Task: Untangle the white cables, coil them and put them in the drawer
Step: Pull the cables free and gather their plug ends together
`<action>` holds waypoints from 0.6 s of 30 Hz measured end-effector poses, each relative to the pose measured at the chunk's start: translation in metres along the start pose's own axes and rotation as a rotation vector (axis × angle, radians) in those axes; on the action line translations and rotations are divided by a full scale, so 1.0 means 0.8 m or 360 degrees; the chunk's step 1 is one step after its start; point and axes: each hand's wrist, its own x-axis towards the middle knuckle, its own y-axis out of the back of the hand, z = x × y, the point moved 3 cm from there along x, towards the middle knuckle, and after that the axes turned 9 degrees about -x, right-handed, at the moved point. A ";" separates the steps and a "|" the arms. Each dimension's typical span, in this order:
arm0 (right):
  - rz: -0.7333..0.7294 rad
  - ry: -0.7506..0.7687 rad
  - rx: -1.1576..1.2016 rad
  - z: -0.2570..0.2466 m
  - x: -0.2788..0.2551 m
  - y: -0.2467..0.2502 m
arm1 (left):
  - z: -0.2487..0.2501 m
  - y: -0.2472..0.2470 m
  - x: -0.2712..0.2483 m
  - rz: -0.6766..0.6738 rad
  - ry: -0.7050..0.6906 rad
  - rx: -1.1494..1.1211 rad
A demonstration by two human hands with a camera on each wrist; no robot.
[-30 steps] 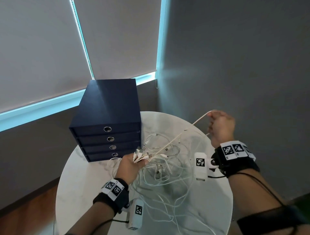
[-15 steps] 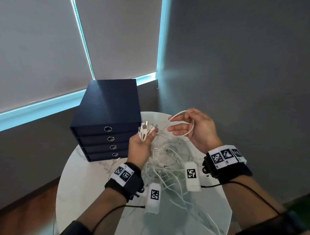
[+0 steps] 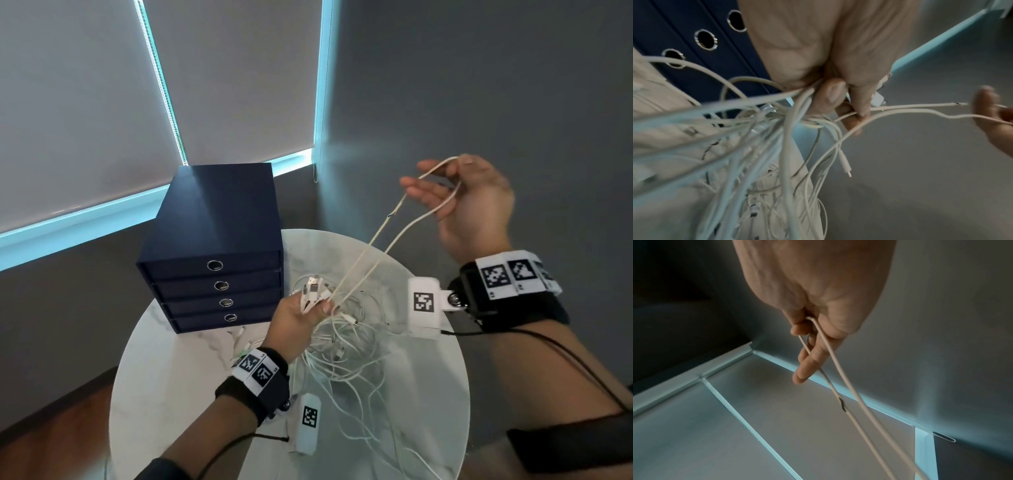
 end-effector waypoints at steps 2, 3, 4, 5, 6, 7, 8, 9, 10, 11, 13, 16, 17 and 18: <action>0.0099 0.0035 -0.0026 -0.006 0.001 0.010 | -0.007 0.015 0.007 0.0105 -0.0012 0.0044; 0.0146 0.0049 -0.0049 -0.007 0.001 0.016 | -0.009 0.022 0.010 0.0124 -0.0001 0.0062; 0.0192 0.0059 -0.0092 -0.006 0.002 0.022 | -0.011 0.027 0.011 0.0142 0.0014 0.0082; 0.0242 0.0053 -0.0158 -0.004 0.002 0.029 | -0.012 0.032 0.012 0.0165 0.0016 0.0091; 0.0294 0.0025 -0.0273 -0.001 0.004 0.036 | -0.013 0.035 0.012 0.0192 0.0009 0.0087; 0.0332 -0.0012 -0.0455 0.003 0.005 0.044 | -0.013 0.039 0.011 0.0219 0.0009 0.0070; 0.0342 -0.0047 -0.0756 0.008 0.008 0.053 | -0.012 0.040 0.010 0.0239 0.0010 0.0045; 0.0309 -0.0083 -0.1195 0.015 0.012 0.064 | -0.012 0.040 0.009 0.0249 0.0013 0.0021; 0.0213 -0.0131 -0.1705 0.023 0.014 0.072 | -0.012 0.039 0.008 0.0247 0.0014 -0.0006; 0.0080 -0.0201 -0.2175 0.032 0.011 0.074 | -0.010 0.035 0.007 0.0233 0.0016 -0.0027; -0.0188 -0.0211 -0.2617 0.053 -0.003 0.065 | -0.005 0.026 0.008 0.0181 0.0027 -0.0034; -0.0752 -0.0106 -0.2425 0.085 -0.043 0.015 | 0.004 0.013 0.016 0.0077 0.0069 -0.0026; -0.0964 -0.0184 -0.2325 0.100 -0.056 0.001 | 0.009 0.010 0.017 0.0044 0.0062 -0.0009; -0.1131 -0.0260 -0.2261 0.114 -0.068 -0.010 | 0.014 0.006 0.018 0.0019 0.0045 0.0006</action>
